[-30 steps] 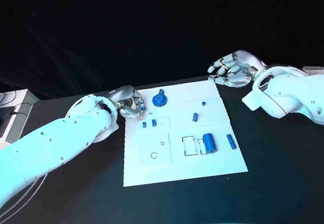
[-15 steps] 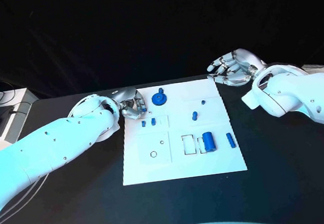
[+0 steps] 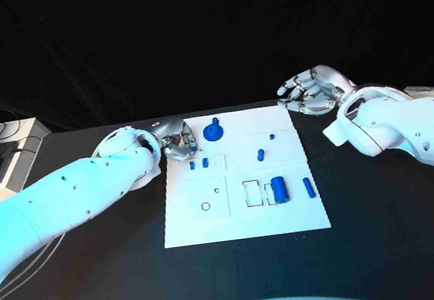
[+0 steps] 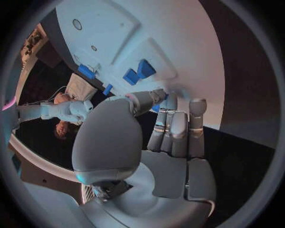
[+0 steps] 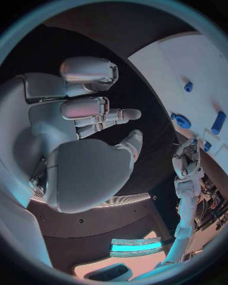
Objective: Assemble the parts on the task board
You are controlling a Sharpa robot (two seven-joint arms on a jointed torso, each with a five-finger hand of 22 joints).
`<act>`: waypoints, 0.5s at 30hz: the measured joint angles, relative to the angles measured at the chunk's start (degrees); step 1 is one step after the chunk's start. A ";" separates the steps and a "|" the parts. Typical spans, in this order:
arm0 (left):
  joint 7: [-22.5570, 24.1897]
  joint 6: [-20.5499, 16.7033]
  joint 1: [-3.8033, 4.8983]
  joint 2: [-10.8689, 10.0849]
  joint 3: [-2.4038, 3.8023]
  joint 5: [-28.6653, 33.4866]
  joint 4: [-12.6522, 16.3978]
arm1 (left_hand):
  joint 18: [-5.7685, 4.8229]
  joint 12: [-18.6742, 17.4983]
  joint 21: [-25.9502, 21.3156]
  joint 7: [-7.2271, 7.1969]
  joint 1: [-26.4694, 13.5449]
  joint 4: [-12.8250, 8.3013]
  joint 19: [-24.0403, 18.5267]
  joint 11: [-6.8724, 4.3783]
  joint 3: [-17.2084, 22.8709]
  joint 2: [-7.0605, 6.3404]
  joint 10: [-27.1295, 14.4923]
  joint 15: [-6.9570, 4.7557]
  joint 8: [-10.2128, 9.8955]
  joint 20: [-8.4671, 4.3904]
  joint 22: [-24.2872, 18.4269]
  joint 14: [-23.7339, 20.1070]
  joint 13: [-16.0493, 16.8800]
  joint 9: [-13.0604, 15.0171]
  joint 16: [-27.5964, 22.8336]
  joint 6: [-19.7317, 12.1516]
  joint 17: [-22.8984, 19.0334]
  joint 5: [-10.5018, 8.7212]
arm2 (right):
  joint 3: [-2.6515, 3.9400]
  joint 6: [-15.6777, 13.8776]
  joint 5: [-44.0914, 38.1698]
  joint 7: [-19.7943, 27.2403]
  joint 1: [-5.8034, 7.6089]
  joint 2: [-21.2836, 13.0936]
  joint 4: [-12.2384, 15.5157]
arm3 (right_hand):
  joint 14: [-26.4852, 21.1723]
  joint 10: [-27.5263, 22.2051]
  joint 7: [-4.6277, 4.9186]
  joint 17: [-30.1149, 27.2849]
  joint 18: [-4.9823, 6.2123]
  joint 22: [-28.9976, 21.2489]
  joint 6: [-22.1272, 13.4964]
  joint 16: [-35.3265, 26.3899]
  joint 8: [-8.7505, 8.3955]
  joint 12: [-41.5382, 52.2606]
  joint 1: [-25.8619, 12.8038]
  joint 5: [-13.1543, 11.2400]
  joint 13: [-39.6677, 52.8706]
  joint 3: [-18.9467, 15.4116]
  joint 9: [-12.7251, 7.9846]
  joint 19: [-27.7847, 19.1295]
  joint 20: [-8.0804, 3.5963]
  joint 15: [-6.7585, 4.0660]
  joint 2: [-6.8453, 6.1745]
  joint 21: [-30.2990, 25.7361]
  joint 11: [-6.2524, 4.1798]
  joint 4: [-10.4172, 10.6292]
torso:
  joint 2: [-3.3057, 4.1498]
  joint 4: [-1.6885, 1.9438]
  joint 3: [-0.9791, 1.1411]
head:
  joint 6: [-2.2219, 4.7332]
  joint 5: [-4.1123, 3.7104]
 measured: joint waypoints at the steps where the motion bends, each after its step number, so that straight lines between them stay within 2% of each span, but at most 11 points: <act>1: 0.02 0.00 0.00 0.01 0.00 -0.02 0.01 | 0.00 0.01 0.00 0.00 0.00 0.00 0.00 0.00 0.00 0.00 0.00 0.00 0.00 0.00 0.00 0.00 0.00 0.00 0.00 0.00 0.00 -0.01 | 0.00 0.00 0.00 0.00 0.00 0.00 0.00 | 0.00 0.00 0.00 0.00 0.00 0.00 0.00 0.00 0.00 0.00 0.00 0.00 0.00 0.00 0.00 0.00 0.00 0.00 0.00 0.00 0.00 0.00 | 0.01 -0.01 0.00 | 0.00 0.00; 15: 0.18 -0.03 0.01 0.15 -0.01 0.00 0.18 | 0.00 0.02 0.00 -0.09 0.01 0.01 0.00 0.00 0.00 0.00 0.00 0.00 0.00 0.00 0.07 0.00 0.00 0.00 0.00 -0.09 0.00 -0.26 | 0.00 0.00 -0.02 0.00 0.00 0.05 -0.01 | 0.00 0.00 0.00 -0.01 0.00 -0.01 0.00 0.00 0.00 0.00 0.00 0.00 0.00 0.00 0.00 0.00 0.00 0.00 0.00 0.00 0.00 0.00 | 0.02 -0.01 -0.01 | -0.12 -0.10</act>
